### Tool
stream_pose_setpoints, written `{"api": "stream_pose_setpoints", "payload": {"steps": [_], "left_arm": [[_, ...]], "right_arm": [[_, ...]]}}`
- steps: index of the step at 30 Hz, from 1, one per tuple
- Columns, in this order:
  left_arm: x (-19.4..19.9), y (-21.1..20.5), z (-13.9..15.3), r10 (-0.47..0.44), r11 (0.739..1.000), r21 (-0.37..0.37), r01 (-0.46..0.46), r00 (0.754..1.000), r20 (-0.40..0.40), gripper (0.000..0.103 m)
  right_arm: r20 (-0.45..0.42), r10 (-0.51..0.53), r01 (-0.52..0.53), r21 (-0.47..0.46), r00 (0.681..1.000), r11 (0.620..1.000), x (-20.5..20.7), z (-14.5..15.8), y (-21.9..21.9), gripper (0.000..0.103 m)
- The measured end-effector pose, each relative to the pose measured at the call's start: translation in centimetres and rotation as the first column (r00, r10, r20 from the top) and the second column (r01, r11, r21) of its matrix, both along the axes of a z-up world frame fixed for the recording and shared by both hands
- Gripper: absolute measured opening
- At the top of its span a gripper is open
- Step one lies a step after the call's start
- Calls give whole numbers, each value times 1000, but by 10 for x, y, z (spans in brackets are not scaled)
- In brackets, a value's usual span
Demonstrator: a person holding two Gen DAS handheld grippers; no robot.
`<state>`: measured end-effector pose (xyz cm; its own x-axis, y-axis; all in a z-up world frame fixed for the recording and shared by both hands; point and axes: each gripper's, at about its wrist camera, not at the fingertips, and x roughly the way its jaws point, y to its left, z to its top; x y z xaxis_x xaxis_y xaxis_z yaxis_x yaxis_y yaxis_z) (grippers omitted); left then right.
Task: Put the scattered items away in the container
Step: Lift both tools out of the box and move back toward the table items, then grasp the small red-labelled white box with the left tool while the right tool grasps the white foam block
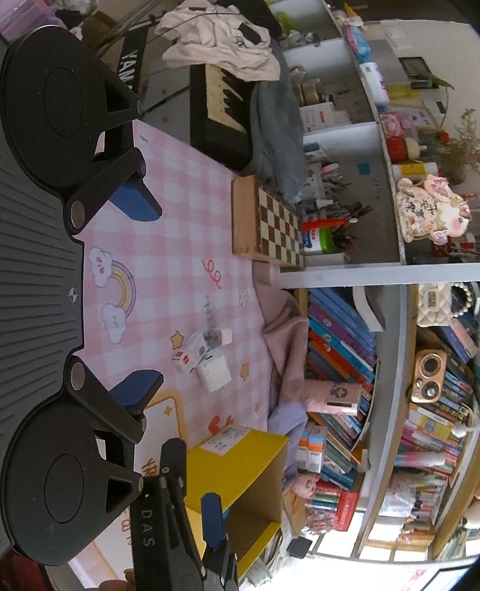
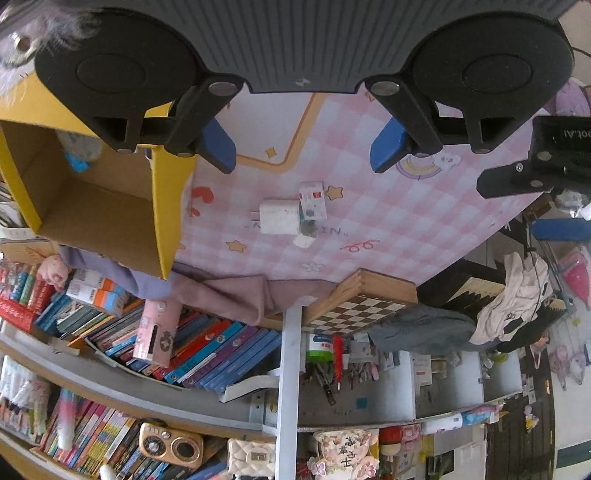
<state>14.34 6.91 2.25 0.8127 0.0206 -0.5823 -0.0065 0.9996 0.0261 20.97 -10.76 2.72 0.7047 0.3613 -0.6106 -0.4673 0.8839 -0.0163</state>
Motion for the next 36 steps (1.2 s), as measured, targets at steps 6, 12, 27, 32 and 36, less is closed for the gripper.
{"api": "stream_pose_setpoints", "payload": {"steps": [6, 12, 27, 32, 36], "left_arm": [[22, -11, -14, -21, 1000, 19, 22, 998, -57, 90], [45, -26, -28, -22, 999, 27, 25, 996, -89, 90], [138, -59, -69, -82, 997, 3, 83, 989, -124, 87], [169, -65, -85, -57, 998, -20, 55, 986, -158, 87], [184, -64, -95, -44, 997, -63, 33, 981, -187, 84]], "right_arm": [[-42, -7, 8, 35, 999, 999, 35, -6, 4, 79], [-78, -26, 30, 52, 997, 998, 68, -10, 11, 79], [-210, -29, 19, -47, 977, 999, 180, -16, 39, 75], [-270, -31, 12, -73, 962, 997, 206, -25, 48, 75], [-310, -32, 6, -84, 950, 996, 218, -37, 53, 74]]}}
